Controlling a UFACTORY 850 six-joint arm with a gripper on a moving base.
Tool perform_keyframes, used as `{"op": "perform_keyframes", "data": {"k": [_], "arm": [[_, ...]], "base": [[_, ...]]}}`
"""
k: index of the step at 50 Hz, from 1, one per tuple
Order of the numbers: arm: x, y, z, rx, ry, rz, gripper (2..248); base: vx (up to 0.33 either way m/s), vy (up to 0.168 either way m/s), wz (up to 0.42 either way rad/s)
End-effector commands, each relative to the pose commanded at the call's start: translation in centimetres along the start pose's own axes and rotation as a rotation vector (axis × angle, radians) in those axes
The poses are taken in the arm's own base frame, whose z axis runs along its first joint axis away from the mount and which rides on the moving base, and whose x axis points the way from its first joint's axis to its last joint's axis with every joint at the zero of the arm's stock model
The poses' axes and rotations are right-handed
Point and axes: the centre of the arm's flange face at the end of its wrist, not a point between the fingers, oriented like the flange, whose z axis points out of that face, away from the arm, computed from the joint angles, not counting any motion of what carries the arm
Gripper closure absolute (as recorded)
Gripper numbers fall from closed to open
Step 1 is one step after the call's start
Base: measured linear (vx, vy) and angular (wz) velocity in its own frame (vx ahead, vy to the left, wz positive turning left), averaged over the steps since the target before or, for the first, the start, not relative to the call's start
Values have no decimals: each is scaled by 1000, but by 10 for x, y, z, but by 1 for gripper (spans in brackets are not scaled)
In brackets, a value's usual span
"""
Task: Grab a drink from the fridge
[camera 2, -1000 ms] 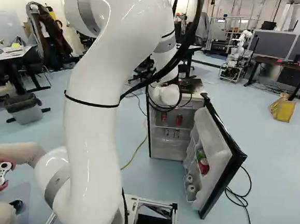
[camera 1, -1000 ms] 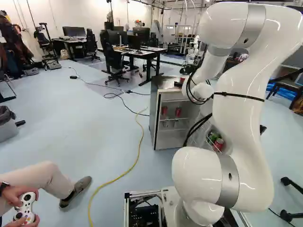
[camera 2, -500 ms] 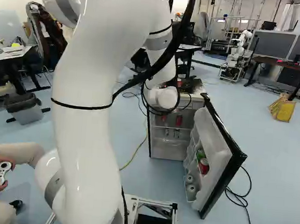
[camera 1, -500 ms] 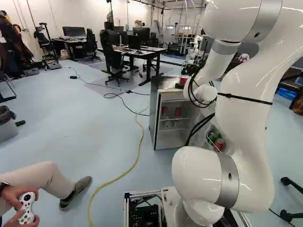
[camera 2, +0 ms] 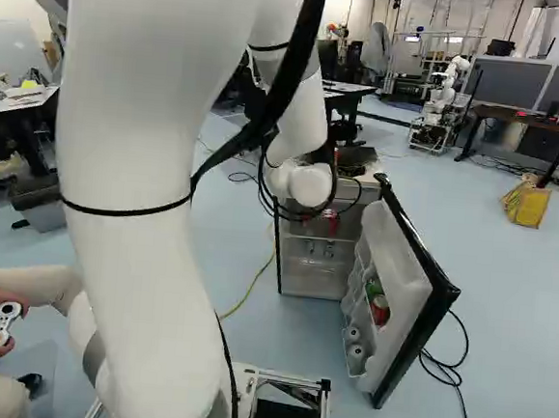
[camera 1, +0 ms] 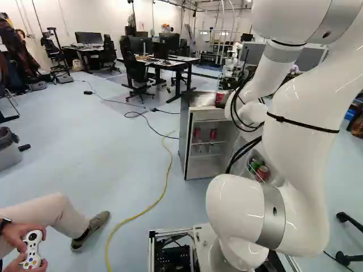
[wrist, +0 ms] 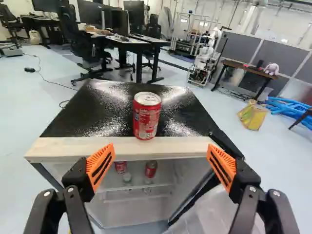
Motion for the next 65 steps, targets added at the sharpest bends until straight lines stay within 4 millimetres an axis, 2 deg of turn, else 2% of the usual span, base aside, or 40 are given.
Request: {"op": "perform_keyframes", "data": {"k": [33,65], "arm": [[-2,59,-32,-196,-199,124,3],[10,64,-57,-267,-347,237,3]], "base": [[0,0,0],[0,0,0]]}}
